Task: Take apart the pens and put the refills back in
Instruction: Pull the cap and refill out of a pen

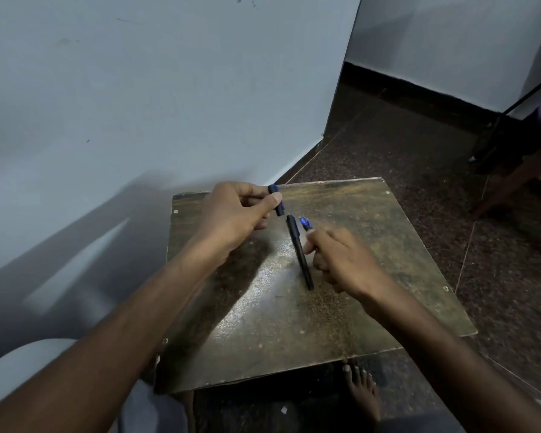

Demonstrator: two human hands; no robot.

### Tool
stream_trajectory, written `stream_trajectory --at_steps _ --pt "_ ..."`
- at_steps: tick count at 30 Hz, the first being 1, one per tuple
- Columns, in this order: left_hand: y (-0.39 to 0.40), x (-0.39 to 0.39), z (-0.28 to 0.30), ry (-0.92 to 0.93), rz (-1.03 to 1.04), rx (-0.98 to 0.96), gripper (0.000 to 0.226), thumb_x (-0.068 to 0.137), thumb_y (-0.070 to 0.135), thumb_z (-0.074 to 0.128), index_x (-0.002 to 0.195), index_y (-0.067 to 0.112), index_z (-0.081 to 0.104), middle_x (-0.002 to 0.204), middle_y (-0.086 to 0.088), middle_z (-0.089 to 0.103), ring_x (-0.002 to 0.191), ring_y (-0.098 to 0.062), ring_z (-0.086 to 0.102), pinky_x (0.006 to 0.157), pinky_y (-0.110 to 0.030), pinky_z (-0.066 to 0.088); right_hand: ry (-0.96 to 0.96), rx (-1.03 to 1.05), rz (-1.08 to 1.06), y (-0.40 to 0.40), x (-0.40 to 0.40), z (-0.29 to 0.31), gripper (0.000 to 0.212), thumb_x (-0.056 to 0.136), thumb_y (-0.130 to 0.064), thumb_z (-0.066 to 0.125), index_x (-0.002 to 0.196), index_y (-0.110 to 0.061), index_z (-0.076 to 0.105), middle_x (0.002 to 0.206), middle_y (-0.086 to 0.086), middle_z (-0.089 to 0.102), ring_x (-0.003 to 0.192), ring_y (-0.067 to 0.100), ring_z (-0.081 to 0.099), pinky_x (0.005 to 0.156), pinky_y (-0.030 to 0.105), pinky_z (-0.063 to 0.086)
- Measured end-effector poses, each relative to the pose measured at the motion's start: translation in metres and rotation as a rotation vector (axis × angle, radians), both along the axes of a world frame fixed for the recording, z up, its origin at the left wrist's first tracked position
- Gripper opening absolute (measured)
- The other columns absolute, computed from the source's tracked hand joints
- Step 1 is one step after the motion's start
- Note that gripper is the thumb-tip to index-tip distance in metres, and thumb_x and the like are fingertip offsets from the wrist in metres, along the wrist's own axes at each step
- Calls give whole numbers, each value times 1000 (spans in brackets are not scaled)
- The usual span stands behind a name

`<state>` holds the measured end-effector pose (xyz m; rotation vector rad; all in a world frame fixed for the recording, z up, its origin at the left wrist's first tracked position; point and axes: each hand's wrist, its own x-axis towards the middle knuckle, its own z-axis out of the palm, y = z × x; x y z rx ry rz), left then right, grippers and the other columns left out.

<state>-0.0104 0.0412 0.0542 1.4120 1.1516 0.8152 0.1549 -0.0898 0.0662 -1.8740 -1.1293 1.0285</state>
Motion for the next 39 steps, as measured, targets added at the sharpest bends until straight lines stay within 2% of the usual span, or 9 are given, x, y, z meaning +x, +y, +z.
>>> stream_trajectory --at_steps 5,10,14,18,22,27,31,36,39 --pt "3 -1 -8 375 -30 98 13 88 30 91 90 22 82 71 4 83 63 -4 80 61 -24 67 112 45 -94 -1 11 6 30 103 -17 47 82 -18 68 56 -9 55 44 6 45 43 23 34" --pt "5 4 -15 476 -53 182 16 87 32 92 86 19 84 66 7 81 57 5 75 57 -14 61 53 21 -14 0 9 0 23 112 -21 50 105 -20 72 66 -4 68 53 6 59 52 23 44" --pt "4 4 -14 494 -59 223 15 91 35 89 86 22 85 69 8 82 60 -1 76 66 -27 67 180 5 -67 1 5 -6 27 113 -21 49 106 -14 75 64 -7 66 49 0 55 46 16 40" --pt "-2 2 -4 326 -96 244 20 105 45 68 104 36 85 94 19 85 82 -4 79 76 -33 65 437 -4 -114 3 0 -4 32 114 -14 43 111 -4 74 66 -7 66 54 4 57 49 18 43" --pt "-25 10 1 -133 -335 -135 30 113 39 56 120 28 83 119 9 85 107 -17 79 94 -42 61 669 56 -76 2 -8 2 25 115 -10 46 113 -2 69 77 5 75 65 11 69 61 22 55" --pt "-34 13 0 -413 -360 -276 26 109 27 63 118 16 84 94 -4 84 45 -12 50 42 -24 52 650 74 62 -1 -5 2 22 110 -7 56 122 5 71 99 18 81 86 22 81 80 31 69" --pt "-31 12 9 -334 -291 -72 20 104 26 69 99 25 88 91 -1 84 55 -14 59 55 -24 60 558 123 122 -4 0 6 14 107 -9 64 109 -10 77 97 14 84 87 24 82 88 44 68" --pt "-35 9 13 -163 -182 76 7 95 31 83 97 28 89 94 1 88 87 -16 84 101 -47 64 135 234 40 -3 -3 0 7 99 -11 78 101 -16 82 84 5 86 77 23 86 79 47 71" --pt "-37 10 15 -20 -53 163 35 75 58 92 83 25 85 74 11 82 72 -6 79 88 -37 66 81 254 -5 -5 -5 2 14 85 -19 93 91 -15 81 75 4 84 69 22 85 67 51 71"
